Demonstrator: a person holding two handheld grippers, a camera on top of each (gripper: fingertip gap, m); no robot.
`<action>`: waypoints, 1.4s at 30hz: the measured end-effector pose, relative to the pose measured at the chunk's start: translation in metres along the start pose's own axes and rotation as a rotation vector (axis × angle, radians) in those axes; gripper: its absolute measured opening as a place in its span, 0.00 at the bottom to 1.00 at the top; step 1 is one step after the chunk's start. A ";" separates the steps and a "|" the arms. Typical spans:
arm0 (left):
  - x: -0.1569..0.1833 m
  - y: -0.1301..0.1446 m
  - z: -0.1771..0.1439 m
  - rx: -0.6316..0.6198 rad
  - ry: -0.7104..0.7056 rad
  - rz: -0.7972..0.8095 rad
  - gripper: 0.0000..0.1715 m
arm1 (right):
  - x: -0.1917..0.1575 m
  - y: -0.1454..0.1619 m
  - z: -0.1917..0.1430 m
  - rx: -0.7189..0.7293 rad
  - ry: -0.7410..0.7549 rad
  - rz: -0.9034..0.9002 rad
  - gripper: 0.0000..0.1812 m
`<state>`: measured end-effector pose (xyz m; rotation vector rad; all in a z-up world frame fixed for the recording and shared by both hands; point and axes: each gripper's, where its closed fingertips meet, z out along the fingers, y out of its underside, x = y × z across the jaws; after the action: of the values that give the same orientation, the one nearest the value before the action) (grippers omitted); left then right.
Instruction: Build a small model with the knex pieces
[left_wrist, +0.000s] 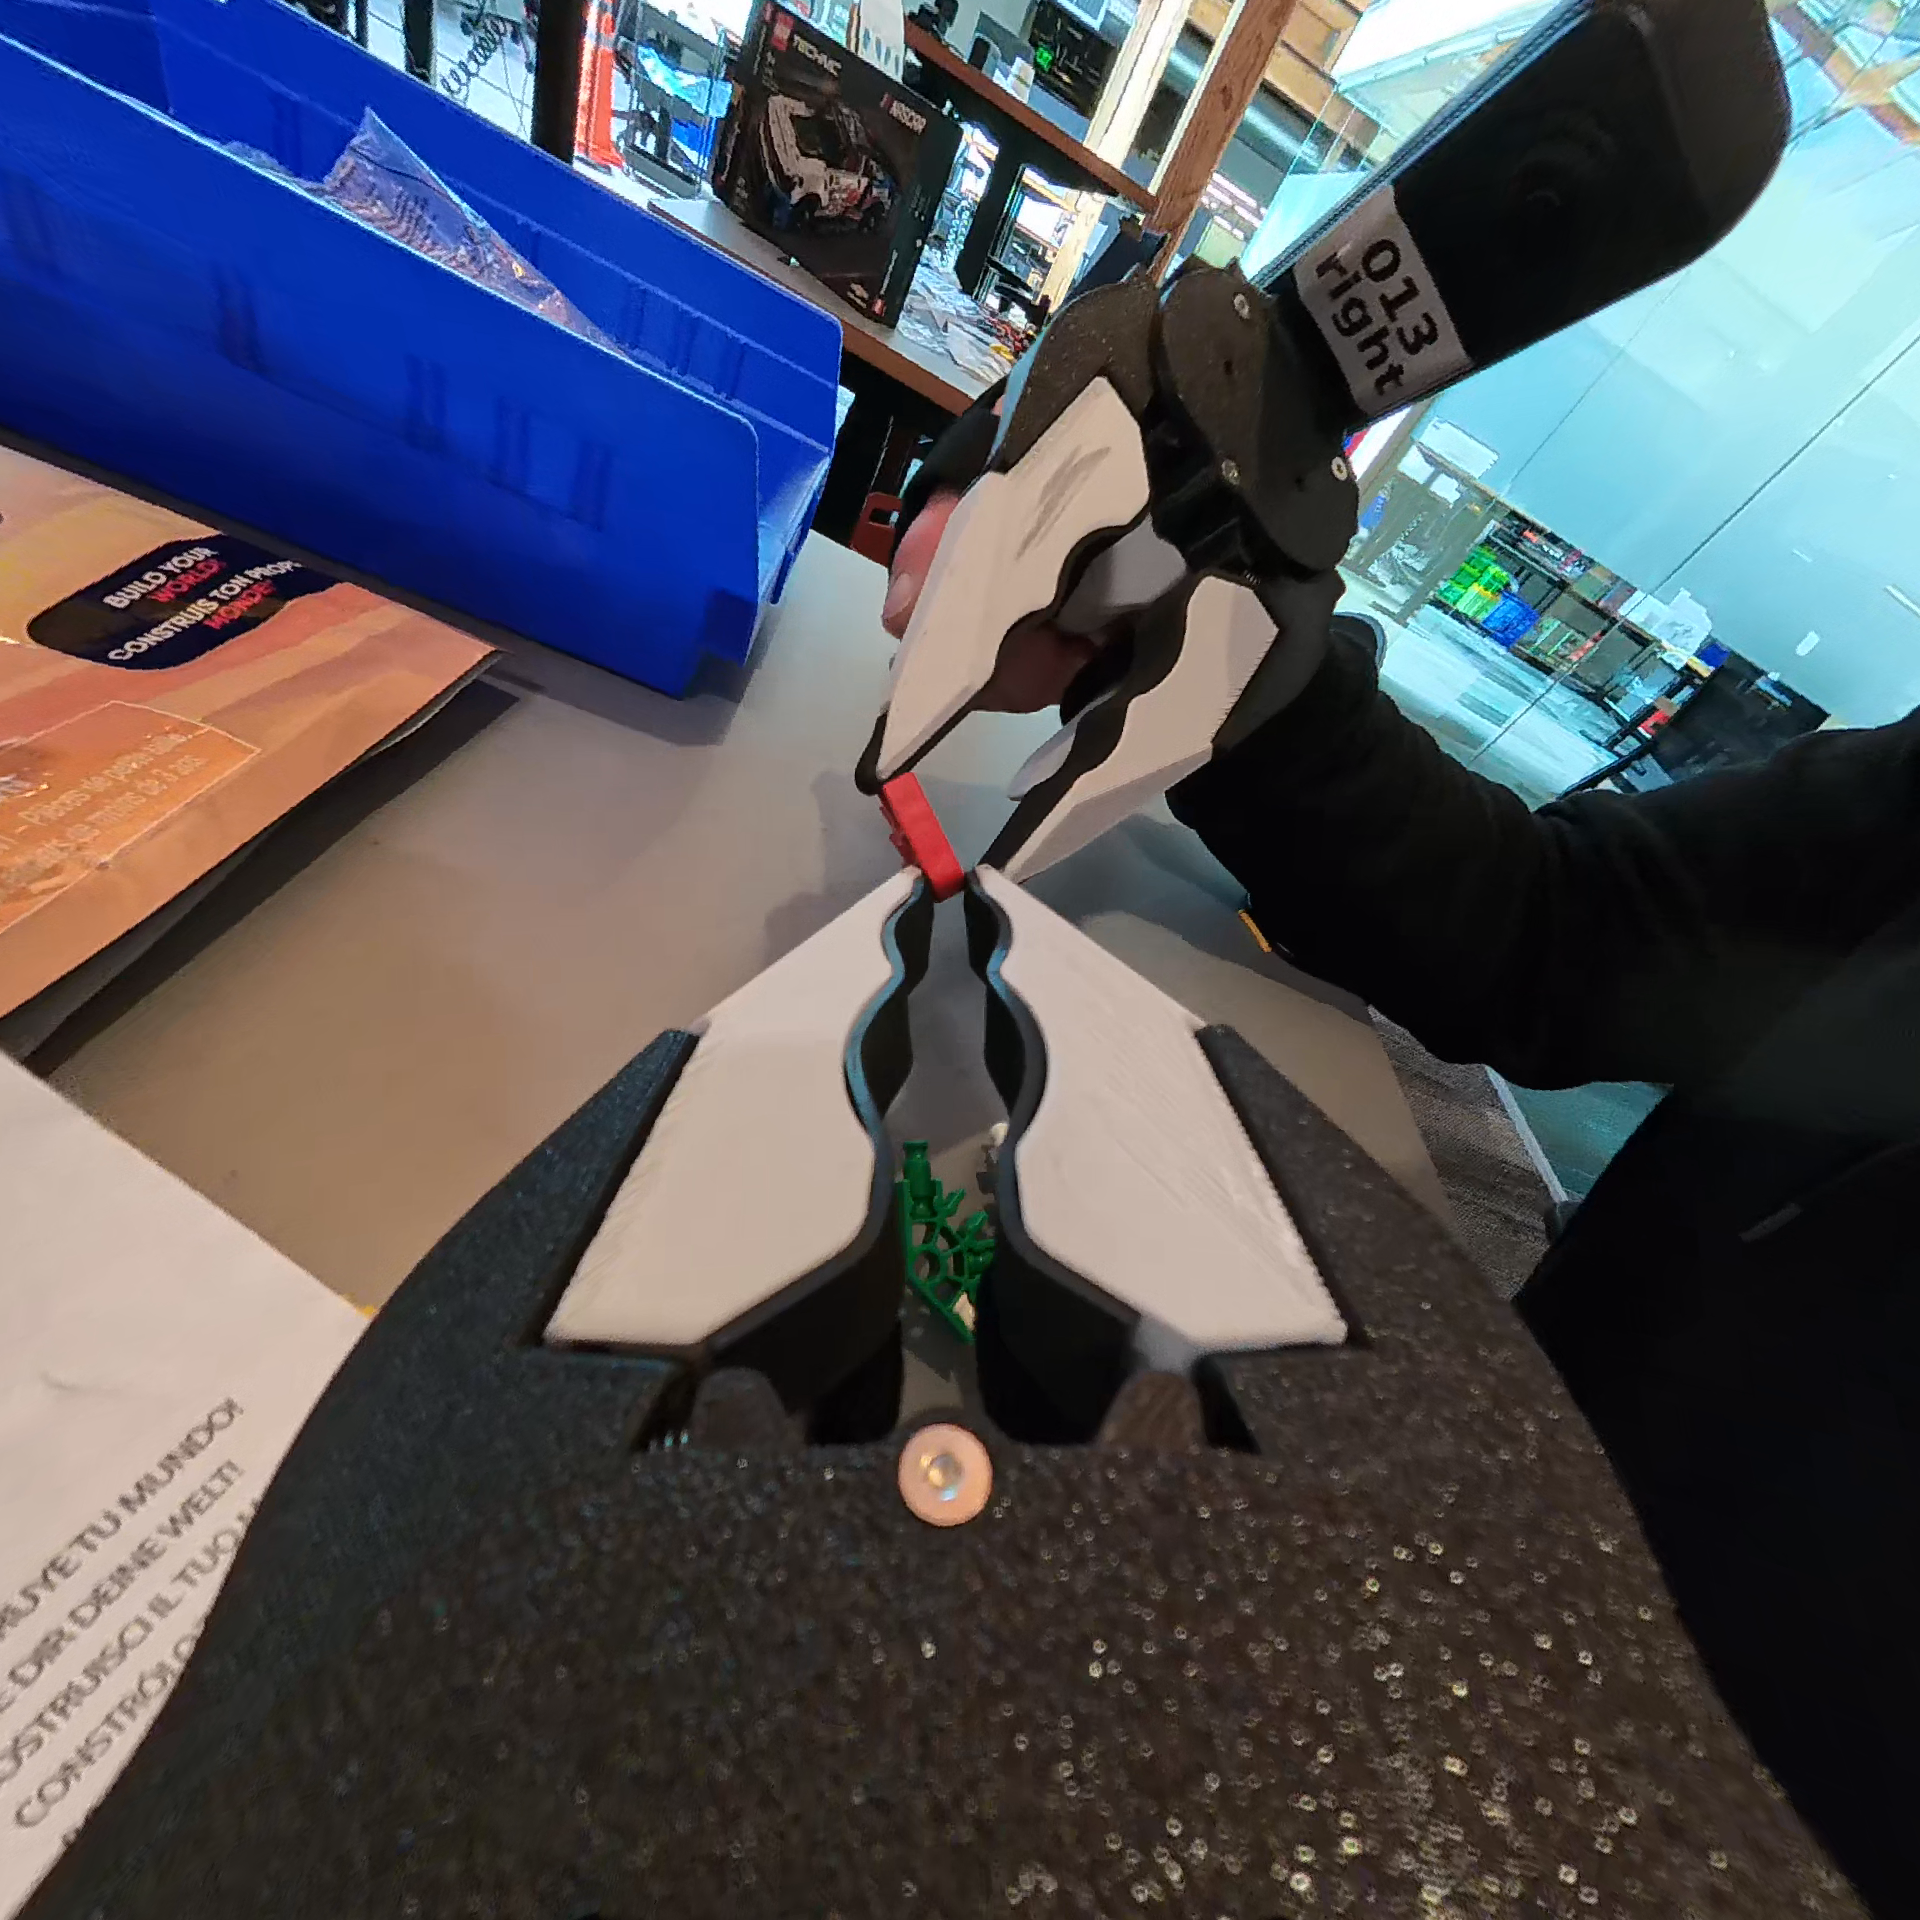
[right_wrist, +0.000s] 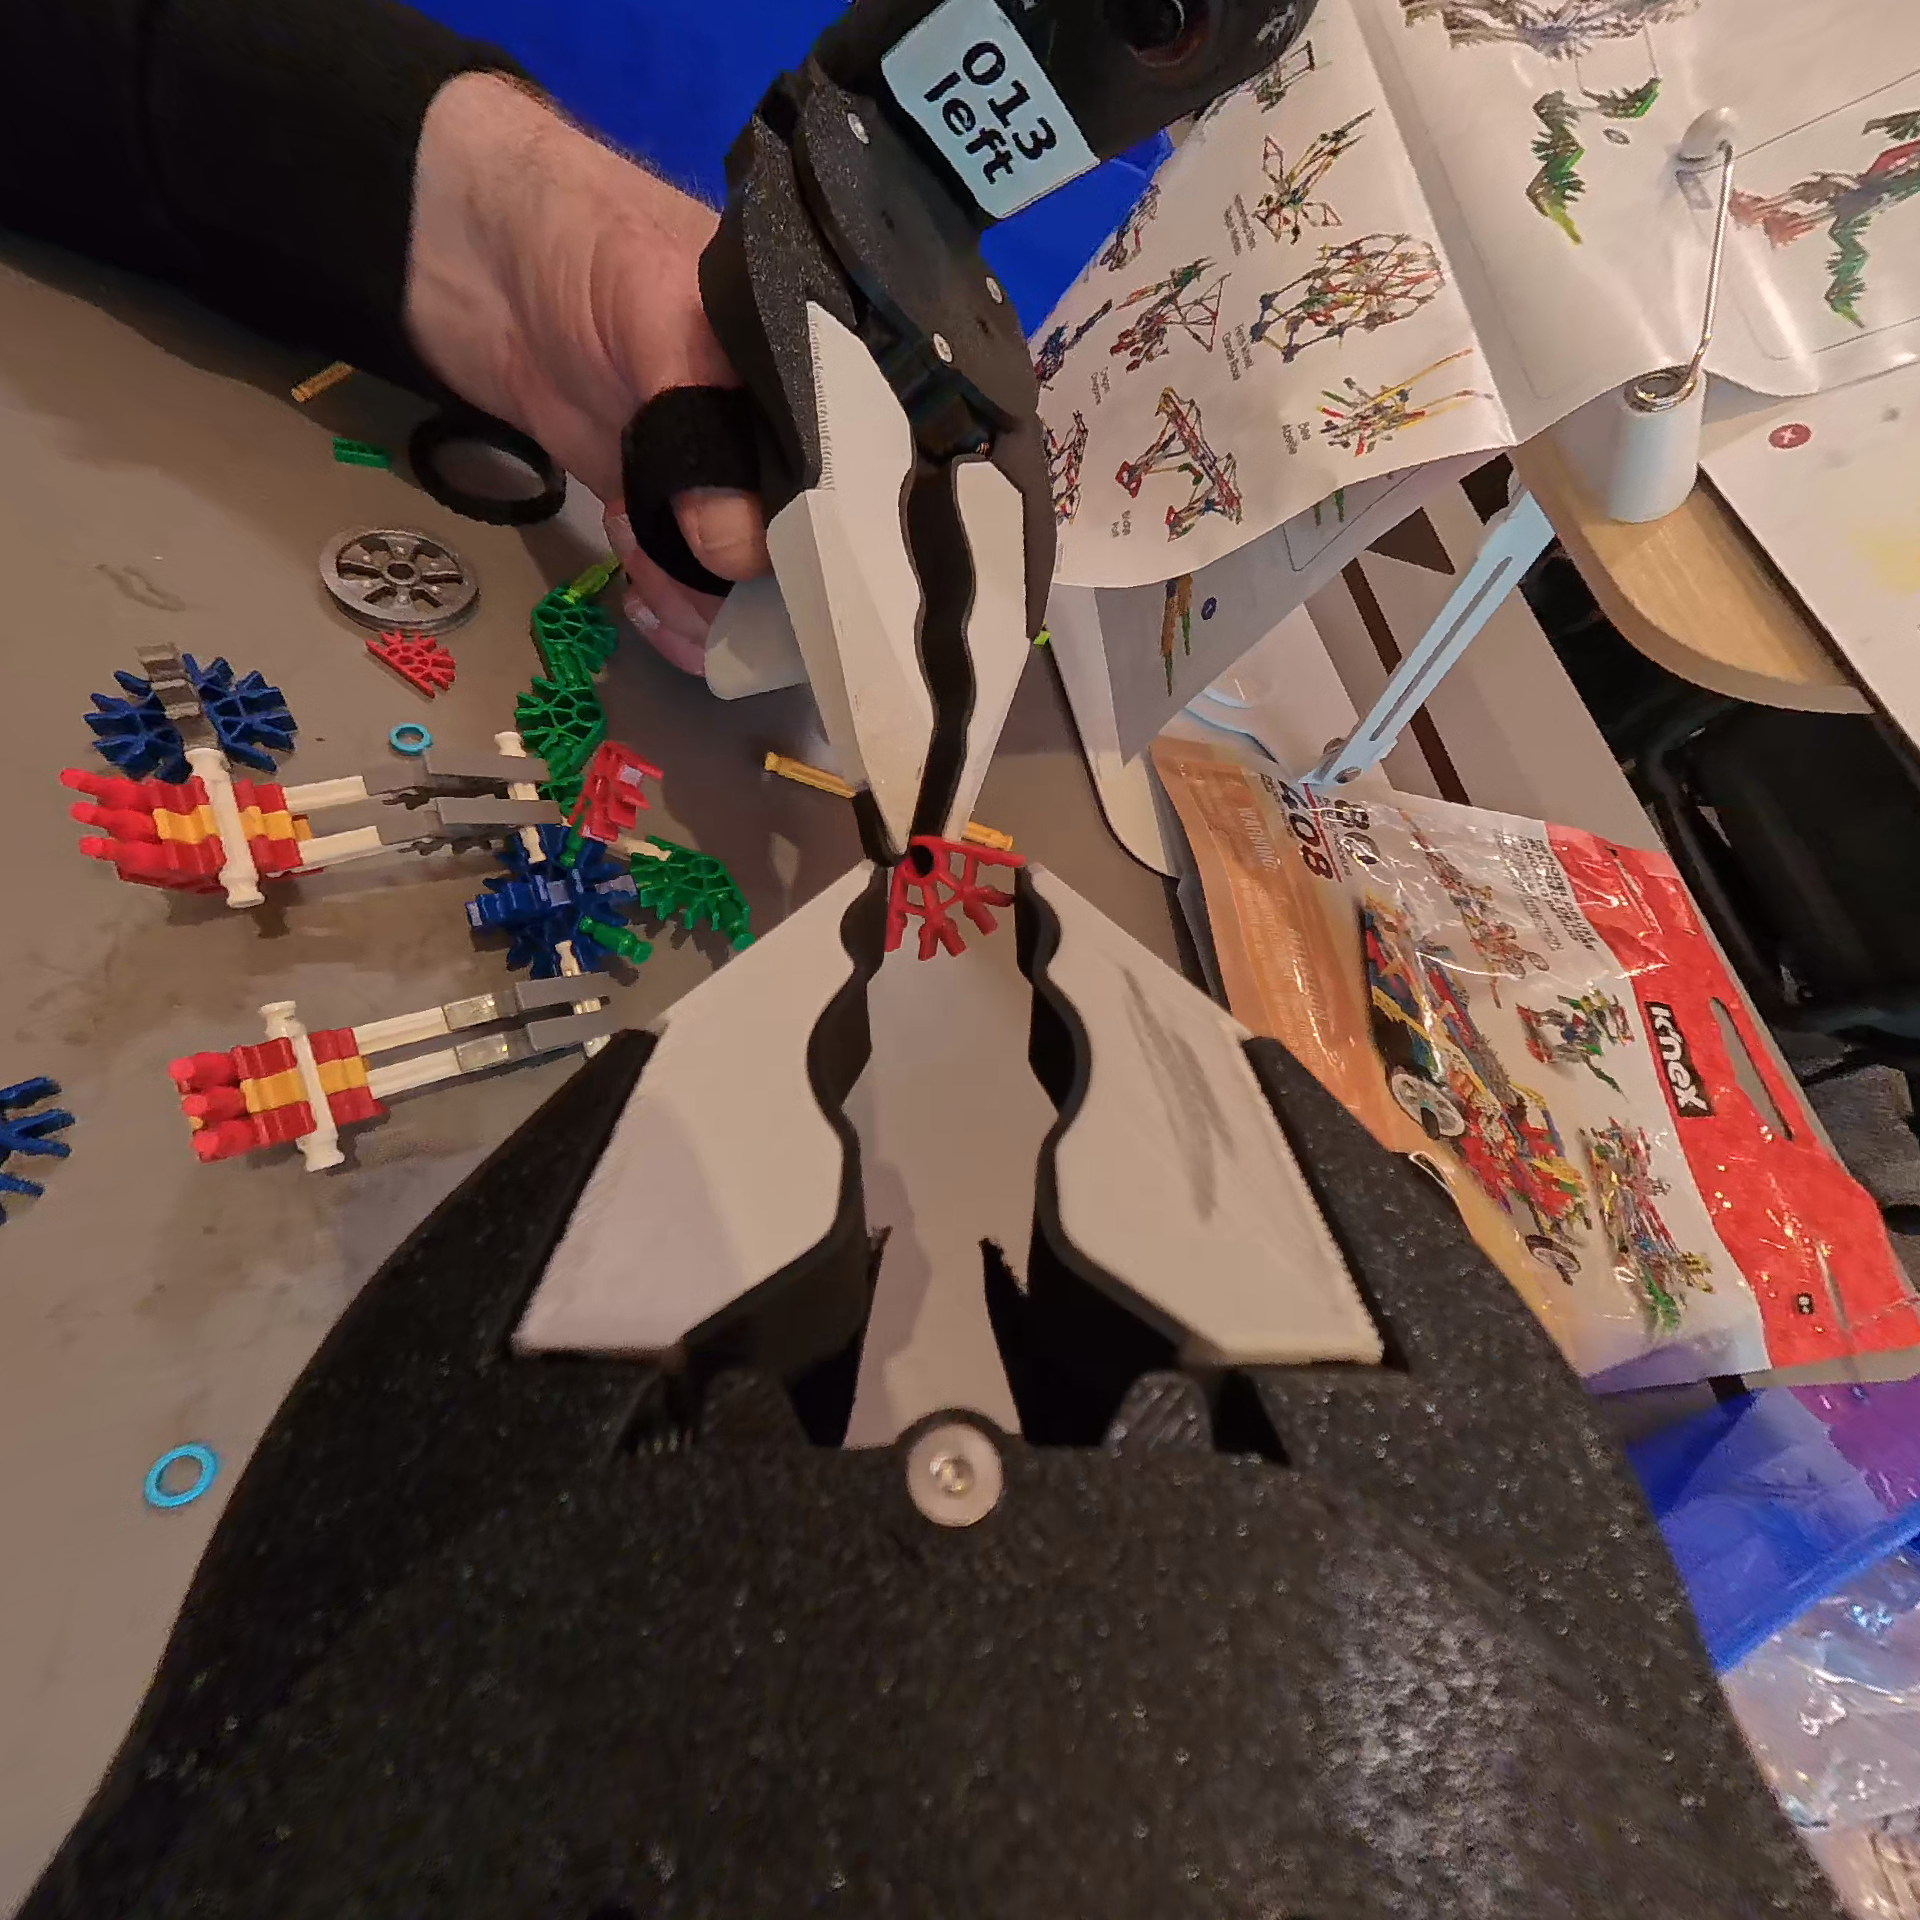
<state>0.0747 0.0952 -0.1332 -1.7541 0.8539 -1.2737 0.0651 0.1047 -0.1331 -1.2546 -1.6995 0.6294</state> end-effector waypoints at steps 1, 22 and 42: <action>0.000 0.000 0.000 0.000 0.001 -0.001 0.03 | 0.000 0.000 0.000 -0.003 0.001 -0.003 0.13; -0.003 0.012 0.003 -0.076 -0.039 0.098 0.03 | -0.002 0.010 0.002 -0.009 -0.059 0.117 0.06; -0.036 0.042 0.004 -0.256 -0.223 0.143 0.05 | -0.003 0.044 0.032 -0.112 -0.099 0.316 0.06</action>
<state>0.0661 0.1077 -0.1864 -1.9524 1.0250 -0.8869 0.0581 0.1208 -0.1848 -1.6141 -1.6476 0.8025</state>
